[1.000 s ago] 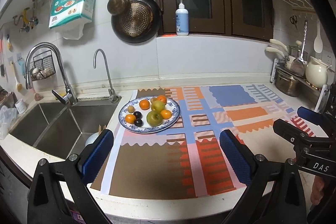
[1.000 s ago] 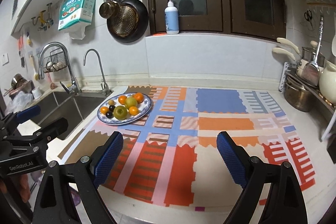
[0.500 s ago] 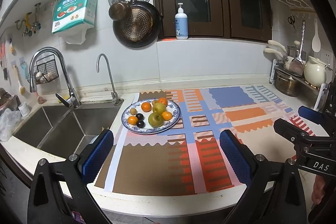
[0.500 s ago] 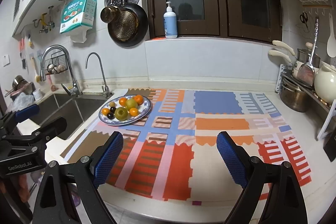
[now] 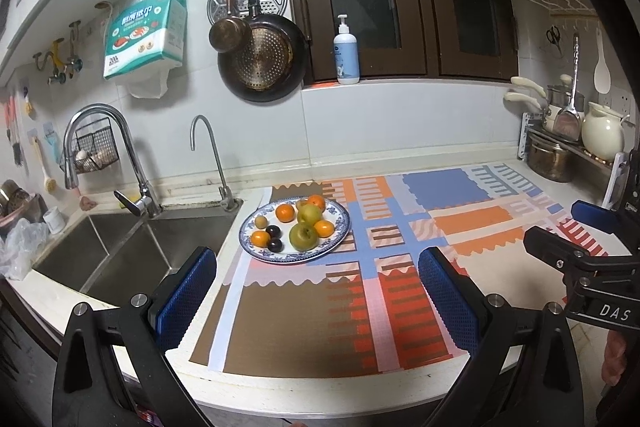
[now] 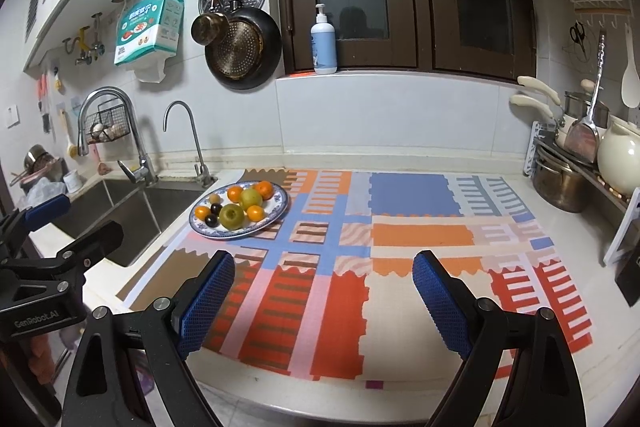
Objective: Organize fruits
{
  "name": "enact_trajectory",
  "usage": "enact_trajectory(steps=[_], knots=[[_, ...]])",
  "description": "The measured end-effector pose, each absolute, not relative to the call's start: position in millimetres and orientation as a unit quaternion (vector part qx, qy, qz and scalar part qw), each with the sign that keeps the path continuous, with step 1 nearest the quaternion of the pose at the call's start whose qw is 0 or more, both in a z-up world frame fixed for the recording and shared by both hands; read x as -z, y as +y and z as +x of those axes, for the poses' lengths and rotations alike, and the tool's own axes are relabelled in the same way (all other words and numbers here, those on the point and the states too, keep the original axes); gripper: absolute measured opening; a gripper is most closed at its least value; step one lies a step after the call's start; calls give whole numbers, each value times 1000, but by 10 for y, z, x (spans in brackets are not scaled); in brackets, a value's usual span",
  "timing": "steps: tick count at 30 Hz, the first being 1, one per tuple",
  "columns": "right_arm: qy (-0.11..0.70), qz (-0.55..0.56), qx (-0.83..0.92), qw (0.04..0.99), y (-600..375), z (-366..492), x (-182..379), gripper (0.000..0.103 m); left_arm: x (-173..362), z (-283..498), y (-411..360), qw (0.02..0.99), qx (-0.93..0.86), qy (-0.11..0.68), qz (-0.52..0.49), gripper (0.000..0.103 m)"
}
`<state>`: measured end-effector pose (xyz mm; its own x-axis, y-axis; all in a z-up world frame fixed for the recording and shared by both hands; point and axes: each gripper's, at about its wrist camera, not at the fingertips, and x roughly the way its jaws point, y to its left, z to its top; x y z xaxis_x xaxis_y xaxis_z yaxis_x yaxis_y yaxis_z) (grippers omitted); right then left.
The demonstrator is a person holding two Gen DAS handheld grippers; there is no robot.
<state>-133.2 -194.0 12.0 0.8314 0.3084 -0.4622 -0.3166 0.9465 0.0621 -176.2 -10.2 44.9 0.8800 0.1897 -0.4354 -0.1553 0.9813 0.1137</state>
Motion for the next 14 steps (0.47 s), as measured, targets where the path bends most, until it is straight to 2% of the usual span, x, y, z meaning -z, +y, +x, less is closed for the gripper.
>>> enact_trajectory(steps=[14], knots=[[248,-9,-157,956,-1955,-1274,-92,91,-423,-1698,-120,967,-86,239,31,103]])
